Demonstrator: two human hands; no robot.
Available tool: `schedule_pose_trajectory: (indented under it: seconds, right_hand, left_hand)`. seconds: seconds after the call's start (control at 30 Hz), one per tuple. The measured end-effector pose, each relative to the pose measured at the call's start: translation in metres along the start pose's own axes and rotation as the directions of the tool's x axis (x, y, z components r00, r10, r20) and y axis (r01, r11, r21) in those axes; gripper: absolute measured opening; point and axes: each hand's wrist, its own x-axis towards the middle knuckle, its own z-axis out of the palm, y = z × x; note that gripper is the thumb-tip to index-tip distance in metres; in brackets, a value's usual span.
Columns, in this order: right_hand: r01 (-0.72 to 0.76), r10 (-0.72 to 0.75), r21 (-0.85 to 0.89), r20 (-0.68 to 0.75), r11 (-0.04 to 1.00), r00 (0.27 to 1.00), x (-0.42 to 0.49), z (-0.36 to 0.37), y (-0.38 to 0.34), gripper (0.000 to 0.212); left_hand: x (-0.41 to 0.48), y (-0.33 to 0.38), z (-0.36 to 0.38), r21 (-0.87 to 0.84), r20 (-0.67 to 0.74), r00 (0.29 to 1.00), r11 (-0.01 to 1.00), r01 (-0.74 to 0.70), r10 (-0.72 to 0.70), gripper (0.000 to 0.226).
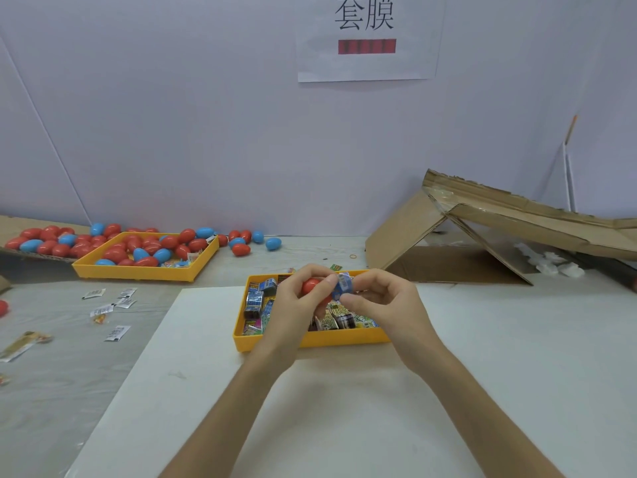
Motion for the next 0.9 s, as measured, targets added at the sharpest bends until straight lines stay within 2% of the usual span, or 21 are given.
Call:
schedule_pose_trajectory:
  seconds: [0.13,0.2,0.3,0.37,0.5,0.67,0.77,0.9]
  right_hand:
    - [0.025,-0.024,0.025,-0.012,0.999,1.000,-0.0007,0.0000,0.0002,0.006]
    - [0.026,-0.026,0.045,-0.016,0.999,1.000,-0.0003,-0.0021,-0.0008,0.004]
    - [0.025,-0.027,0.034,0.056,0.999,0.998,-0.0017,-0.0018,-0.0027,0.026]
    - [0.029,-0.030,0.020,0.071,0.999,0.997,-0.0023,0.0015,-0.0023,0.031]
    - [0.050,-0.050,0.007,0.008,0.999,0.999,-0.0012,0.0016,-0.0007,0.026]
    - [0.075,-0.079,-0.066,-0.058,0.995,0.995,0.0001,0.0018,-0.0001,0.031]
    - [0.104,-0.124,-0.151,-0.127,0.983,0.984,0.0004,0.0020,0.0030,0.033]
    - [0.170,-0.200,-0.225,-0.117,0.959,0.973,-0.0009,0.0033,0.0057,0.026]
  left_hand:
    - [0.0027,0.0011,-0.0051,-0.175,0.036,0.992,0.976,0.129,-0.125,0.012]
    - [0.0042,-0.0005,-0.0066,-0.163,0.045,0.990,0.977,0.141,-0.135,0.012]
    - [0.0040,-0.0043,-0.0051,-0.128,0.071,0.988,0.981,0.143,-0.135,0.013]
    - [0.0034,-0.0060,-0.0040,-0.121,0.086,0.987,0.982,0.147,-0.137,0.013]
    - [0.0033,-0.0066,-0.0055,-0.149,0.112,0.985,0.977,0.150,-0.134,0.012]
    - [0.0022,-0.0054,-0.0054,-0.166,0.125,0.982,0.973,0.160,-0.141,0.010]
    - [-0.0005,-0.0035,-0.0034,-0.086,0.199,0.974,0.988,0.125,-0.106,0.014]
    - [-0.0037,-0.0033,0.0021,0.088,0.247,0.968,0.996,0.011,-0.032,0.020]
